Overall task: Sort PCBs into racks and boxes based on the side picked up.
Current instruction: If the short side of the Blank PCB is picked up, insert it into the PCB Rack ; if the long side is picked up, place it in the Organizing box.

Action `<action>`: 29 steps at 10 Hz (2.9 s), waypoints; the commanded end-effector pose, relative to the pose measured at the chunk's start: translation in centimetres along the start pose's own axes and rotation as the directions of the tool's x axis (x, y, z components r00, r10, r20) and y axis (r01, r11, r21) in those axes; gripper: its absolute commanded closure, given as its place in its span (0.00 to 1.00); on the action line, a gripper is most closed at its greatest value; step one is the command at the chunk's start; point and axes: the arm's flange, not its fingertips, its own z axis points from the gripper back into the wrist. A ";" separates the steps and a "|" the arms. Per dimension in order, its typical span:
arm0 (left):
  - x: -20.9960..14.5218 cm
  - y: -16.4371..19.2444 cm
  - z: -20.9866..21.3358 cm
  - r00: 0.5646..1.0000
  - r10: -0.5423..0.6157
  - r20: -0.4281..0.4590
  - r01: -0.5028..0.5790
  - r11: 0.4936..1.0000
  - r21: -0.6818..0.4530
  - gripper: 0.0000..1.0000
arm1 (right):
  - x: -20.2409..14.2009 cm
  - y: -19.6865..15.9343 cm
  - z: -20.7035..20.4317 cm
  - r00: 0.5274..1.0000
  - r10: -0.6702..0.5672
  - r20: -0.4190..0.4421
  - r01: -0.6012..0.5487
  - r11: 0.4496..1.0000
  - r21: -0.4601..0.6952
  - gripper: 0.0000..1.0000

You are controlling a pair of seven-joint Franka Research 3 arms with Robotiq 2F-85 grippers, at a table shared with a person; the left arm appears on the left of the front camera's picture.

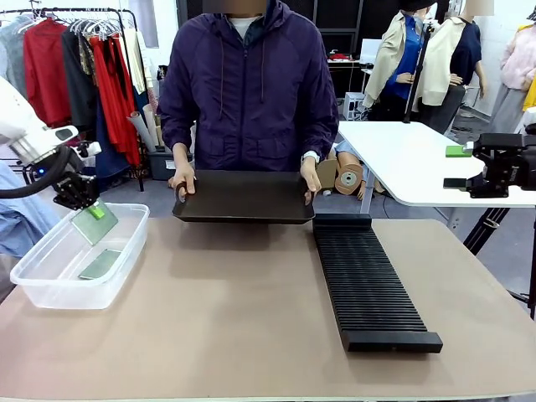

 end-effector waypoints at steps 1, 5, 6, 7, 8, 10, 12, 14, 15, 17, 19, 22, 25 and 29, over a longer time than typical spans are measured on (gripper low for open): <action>-0.4 0.5 -1.5 0.999 0.000 0.034 0.001 0.999 -0.036 1.00 | 0.1 0.2 -0.1 1.000 0.006 0.012 -0.006 1.000 0.003 0.00; -0.4 2.2 -5.4 0.998 0.031 0.058 -0.030 0.999 -0.027 1.00 | 0.1 0.2 -0.1 1.000 0.006 0.012 -0.006 1.000 0.003 0.00; -0.5 2.6 -6.1 0.997 0.042 0.062 -0.040 0.998 -0.040 1.00 | 0.1 0.2 -0.1 1.000 0.006 0.012 -0.006 1.000 0.003 0.00; -0.5 2.9 -6.7 0.997 0.049 0.063 -0.046 0.998 -0.052 1.00 | 0.1 0.2 -0.1 1.000 0.006 0.012 -0.006 1.000 0.003 0.00; -0.5 3.2 -7.2 0.997 0.051 0.065 -0.047 0.997 -0.060 1.00 | 0.1 0.2 -0.1 1.000 0.006 0.012 -0.006 1.000 0.003 0.00; -0.5 3.8 -7.6 0.996 0.055 0.065 -0.051 0.997 -0.063 1.00 | 0.1 0.2 -0.1 1.000 0.006 0.012 -0.006 1.000 0.003 0.00; -0.2 4.1 -7.7 0.997 0.058 0.058 -0.055 0.997 -0.044 0.98 | 0.1 0.2 -0.1 1.000 0.006 0.012 -0.006 1.000 0.003 0.00; 0.1 4.5 -7.8 0.997 0.059 0.052 -0.057 0.998 -0.040 0.93 | 0.1 0.2 -0.1 1.000 0.006 0.012 -0.006 1.000 0.003 0.00; 0.2 4.6 -7.9 0.997 0.061 0.048 -0.059 0.998 -0.035 0.91 | 0.1 0.2 -0.1 1.000 0.006 0.012 -0.006 1.000 0.003 0.00; 0.3 4.7 -7.9 0.997 0.059 0.049 -0.058 0.998 -0.027 0.75 | 0.1 0.2 -0.1 1.000 0.006 0.012 -0.006 1.000 0.003 0.00; 0.2 4.6 -7.4 0.997 0.060 0.055 -0.059 0.998 -0.011 0.56 | 0.1 0.2 -0.1 1.000 0.006 0.012 -0.006 1.000 0.003 0.00; 0.1 3.2 -4.9 0.997 0.056 0.049 -0.059 0.996 0.070 0.28 | 0.1 0.2 -0.1 1.000 0.006 0.012 -0.006 1.000 0.003 0.00; 0.2 1.0 -2.9 0.999 0.047 0.019 -0.048 0.993 0.108 0.00 | 0.1 0.2 -0.1 1.000 0.006 0.012 -0.006 1.000 0.003 0.00; 0.2 -0.4 -1.6 0.999 0.037 0.021 -0.039 0.990 0.137 0.00 | 0.1 0.2 -0.1 1.000 0.006 0.012 -0.006 1.000 0.003 0.00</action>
